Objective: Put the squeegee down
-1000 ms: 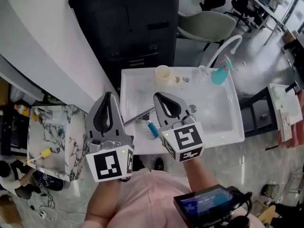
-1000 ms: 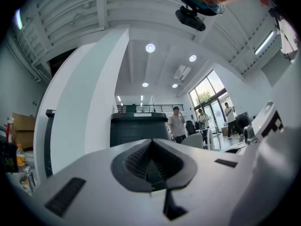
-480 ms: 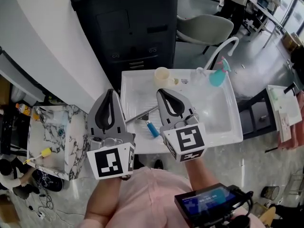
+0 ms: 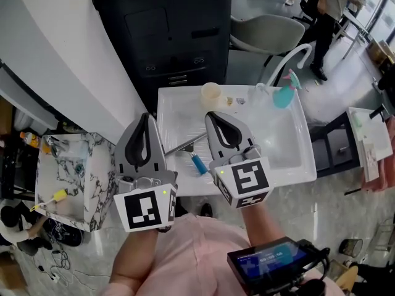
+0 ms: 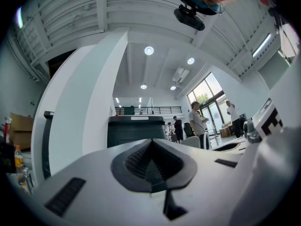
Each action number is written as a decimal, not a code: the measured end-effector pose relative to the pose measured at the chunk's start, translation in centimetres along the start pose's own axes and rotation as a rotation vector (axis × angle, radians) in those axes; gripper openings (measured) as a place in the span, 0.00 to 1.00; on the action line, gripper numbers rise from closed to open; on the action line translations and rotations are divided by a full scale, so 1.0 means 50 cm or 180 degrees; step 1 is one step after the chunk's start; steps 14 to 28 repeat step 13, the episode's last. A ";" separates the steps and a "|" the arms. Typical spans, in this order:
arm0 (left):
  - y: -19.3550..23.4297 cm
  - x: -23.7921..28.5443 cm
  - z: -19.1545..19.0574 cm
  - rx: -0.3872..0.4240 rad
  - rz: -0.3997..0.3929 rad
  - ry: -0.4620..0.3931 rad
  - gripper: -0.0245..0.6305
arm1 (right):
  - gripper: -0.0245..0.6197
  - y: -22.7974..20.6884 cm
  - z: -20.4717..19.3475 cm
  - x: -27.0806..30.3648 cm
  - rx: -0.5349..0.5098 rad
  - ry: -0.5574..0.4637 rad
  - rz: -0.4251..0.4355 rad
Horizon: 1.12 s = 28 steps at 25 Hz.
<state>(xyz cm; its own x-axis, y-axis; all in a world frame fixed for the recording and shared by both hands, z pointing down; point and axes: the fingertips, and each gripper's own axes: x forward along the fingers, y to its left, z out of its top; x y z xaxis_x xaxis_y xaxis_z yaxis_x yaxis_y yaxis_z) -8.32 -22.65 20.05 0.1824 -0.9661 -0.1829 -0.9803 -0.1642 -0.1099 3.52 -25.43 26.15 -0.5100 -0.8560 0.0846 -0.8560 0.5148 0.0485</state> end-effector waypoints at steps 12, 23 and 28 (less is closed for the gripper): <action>-0.003 -0.007 -0.010 -0.0007 -0.0001 0.0030 0.05 | 0.04 -0.004 -0.008 -0.007 0.0036 0.0010 -0.0042; -0.004 -0.007 -0.011 -0.0007 -0.0003 0.0028 0.05 | 0.04 -0.005 -0.009 -0.008 0.0038 0.0009 -0.0048; -0.004 -0.007 -0.011 -0.0007 -0.0003 0.0028 0.05 | 0.04 -0.005 -0.009 -0.008 0.0038 0.0009 -0.0048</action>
